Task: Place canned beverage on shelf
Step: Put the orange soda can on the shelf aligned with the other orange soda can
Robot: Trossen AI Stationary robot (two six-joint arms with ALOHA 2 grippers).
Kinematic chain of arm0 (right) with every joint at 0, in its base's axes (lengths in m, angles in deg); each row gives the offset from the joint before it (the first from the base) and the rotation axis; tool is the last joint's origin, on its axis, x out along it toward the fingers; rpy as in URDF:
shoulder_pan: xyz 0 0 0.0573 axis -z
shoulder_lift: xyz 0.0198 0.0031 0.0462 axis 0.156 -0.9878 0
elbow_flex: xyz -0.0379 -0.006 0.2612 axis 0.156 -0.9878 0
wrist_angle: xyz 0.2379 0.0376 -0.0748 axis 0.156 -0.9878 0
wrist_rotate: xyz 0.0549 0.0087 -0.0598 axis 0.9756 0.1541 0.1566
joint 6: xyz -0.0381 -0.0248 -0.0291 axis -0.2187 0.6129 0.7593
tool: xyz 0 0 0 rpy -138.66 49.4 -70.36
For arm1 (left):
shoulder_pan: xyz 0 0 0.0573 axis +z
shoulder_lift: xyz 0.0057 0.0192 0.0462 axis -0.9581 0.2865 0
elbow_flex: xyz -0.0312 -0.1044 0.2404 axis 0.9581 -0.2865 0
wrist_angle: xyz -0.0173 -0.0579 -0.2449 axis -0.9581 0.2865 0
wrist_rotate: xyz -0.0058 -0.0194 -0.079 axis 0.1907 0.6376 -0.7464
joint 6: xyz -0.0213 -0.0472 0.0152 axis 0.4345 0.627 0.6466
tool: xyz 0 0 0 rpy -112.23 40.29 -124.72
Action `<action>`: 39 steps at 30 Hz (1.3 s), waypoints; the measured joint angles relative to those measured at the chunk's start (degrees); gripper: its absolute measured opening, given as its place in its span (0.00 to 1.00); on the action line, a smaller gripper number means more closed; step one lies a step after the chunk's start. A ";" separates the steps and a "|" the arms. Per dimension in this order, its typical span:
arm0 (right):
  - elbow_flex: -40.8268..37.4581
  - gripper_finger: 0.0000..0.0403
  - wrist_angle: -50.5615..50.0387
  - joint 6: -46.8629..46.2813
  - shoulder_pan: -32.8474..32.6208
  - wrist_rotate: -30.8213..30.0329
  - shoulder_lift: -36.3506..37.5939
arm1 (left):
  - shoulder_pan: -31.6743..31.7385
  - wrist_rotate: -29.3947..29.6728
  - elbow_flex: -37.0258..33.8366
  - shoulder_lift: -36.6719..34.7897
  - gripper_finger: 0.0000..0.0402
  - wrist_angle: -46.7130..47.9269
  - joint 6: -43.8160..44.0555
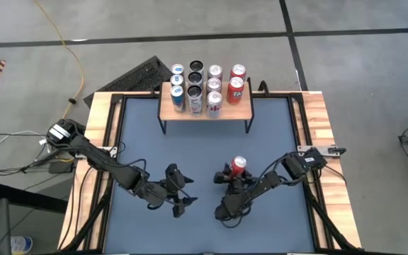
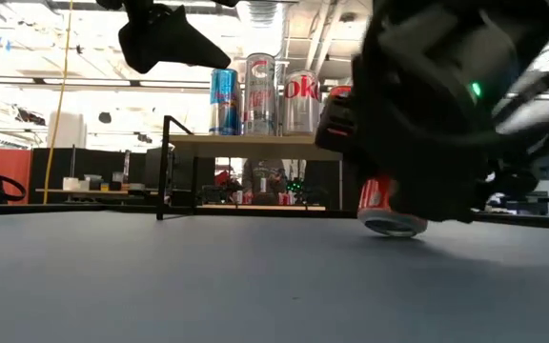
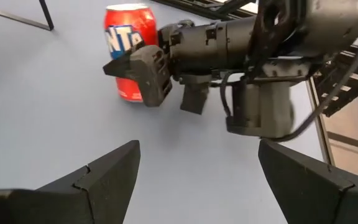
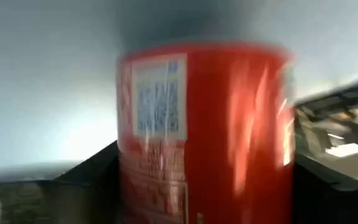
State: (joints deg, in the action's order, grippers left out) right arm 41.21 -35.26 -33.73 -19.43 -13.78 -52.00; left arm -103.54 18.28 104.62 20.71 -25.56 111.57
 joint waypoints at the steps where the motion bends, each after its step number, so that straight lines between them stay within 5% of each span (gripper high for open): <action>1: 0.88 0.76 0.00 -1.36 0.00 2.02 0.00 | 0.00 0.02 0.00 0.00 0.79 0.00 -0.25; 7: 3.86 0.90 1.66 -2.31 0.57 11.18 -0.02 | 0.00 0.06 0.00 0.00 0.79 0.00 -0.58; 13: 3.84 0.98 1.69 -1.81 0.75 11.00 -0.07 | 0.00 0.20 0.00 0.00 0.79 1.06 -0.59; 29: 14.03 0.99 3.95 -4.16 -1.91 15.39 -0.11 | 0.00 0.35 0.00 0.02 0.79 2.03 -0.41; 39: 20.18 0.99 4.34 -19.05 -2.75 16.34 -0.11 | 0.00 0.37 0.00 0.02 0.79 2.54 0.06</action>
State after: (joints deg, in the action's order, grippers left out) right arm 61.39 -30.93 -52.78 -22.18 2.56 -52.11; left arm -103.54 18.65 104.62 20.74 -23.02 111.63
